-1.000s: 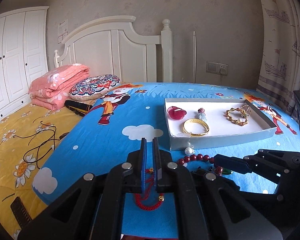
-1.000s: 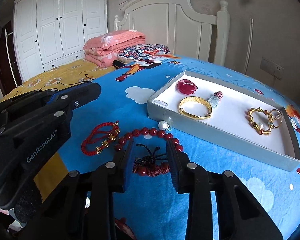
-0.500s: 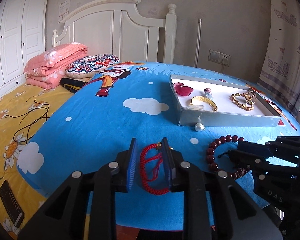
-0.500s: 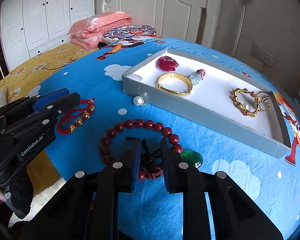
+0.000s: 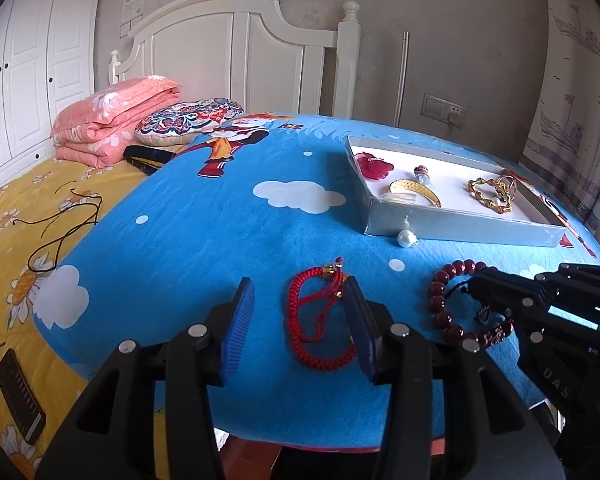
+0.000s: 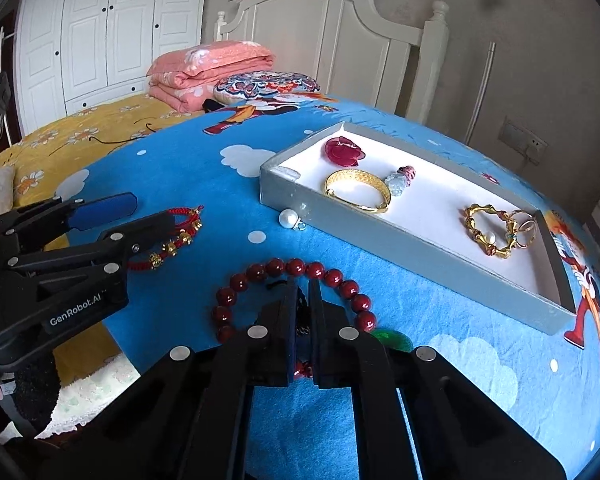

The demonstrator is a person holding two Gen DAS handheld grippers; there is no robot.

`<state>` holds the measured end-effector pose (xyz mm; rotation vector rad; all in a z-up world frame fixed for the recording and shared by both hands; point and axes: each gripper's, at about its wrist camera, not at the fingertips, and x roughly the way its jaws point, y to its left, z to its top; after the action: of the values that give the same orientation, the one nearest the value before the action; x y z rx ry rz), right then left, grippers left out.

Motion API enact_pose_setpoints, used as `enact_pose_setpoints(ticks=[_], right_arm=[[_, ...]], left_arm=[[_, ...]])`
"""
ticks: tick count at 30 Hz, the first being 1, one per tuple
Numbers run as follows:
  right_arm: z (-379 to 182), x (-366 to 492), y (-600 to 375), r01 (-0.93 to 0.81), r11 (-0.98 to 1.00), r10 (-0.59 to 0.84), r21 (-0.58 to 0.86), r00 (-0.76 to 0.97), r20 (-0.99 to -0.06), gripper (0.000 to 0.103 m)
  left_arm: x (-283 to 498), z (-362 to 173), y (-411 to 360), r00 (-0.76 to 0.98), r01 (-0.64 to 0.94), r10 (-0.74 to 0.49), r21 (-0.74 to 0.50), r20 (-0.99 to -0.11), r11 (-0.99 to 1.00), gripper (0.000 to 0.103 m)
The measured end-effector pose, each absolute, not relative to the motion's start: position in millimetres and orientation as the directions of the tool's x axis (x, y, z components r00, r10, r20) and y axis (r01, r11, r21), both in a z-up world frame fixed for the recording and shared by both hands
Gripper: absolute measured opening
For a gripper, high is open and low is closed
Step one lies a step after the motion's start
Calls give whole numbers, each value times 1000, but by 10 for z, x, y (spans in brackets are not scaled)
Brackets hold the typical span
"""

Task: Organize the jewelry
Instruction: 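Lift the red tassel necklace with the left tool while the right tool grasps the green jade pendant, then carry the tassel necklace with the left tool while the right tool carries the jade pendant to the tray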

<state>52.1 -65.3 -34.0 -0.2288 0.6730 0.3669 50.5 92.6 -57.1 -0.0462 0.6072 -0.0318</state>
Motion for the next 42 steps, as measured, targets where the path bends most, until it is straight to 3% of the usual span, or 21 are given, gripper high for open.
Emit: enact_pose_setpoints(ticks=[12,13,14,16,42], right_arm=[[236,353,-913,-313,947,247,-69,850,-465,6],[255,344,-928,-310,948,245,-70,853,-461,6],[263,333,-944,-307,949,241,-73,856,-458,6],[246,323,-976,-299,952,234,-71,856,-460,6],[279,-70,-1641,-207,978,187,2,879,-439,6]], left_arm=[[613,-652,742,807,34,-34,-11,-590,999,49],[617,-657,719,809,34,-26,2,-587,999,38],[614,-658,697,812,39,-27,9,-583,999,17],[615,-647,670,806,66,-57,-7,-589,998,13],[111,13,-131,880,165,-154,-14,-449,986,13]])
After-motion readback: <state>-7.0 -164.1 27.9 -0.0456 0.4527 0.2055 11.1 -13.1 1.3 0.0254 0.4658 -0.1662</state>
